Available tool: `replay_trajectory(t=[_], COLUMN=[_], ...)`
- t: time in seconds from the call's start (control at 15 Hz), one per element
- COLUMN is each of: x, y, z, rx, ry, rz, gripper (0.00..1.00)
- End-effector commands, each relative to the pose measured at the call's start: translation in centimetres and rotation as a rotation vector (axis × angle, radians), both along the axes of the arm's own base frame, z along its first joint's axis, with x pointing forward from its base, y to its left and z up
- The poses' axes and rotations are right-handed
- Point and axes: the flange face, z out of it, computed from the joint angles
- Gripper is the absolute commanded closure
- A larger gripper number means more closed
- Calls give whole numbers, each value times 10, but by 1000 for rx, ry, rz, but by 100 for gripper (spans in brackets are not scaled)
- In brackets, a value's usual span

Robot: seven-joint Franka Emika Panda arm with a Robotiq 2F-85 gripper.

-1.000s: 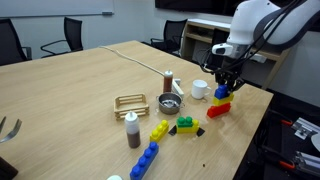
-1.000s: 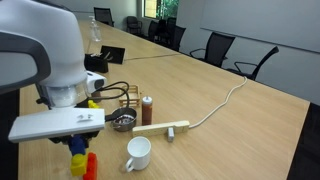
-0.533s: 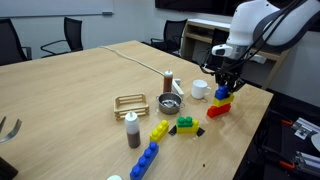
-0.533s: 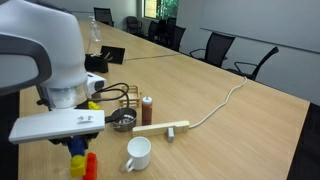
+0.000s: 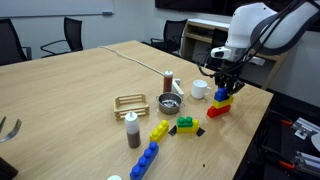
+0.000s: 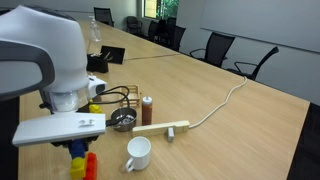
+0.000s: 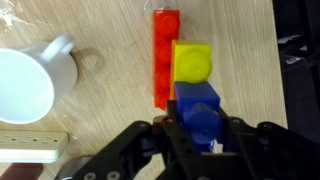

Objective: Put the blue-yellow building block on top of the orange building block

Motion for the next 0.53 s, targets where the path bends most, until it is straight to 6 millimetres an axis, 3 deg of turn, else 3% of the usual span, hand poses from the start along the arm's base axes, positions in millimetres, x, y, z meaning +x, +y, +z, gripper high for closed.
replay_trajectory(t=[0.0, 0.47], x=[7, 18], y=[0, -6], z=[-2, -15], rx=[25, 29], ry=[-16, -11], rz=[9, 7], gripper=[90, 90])
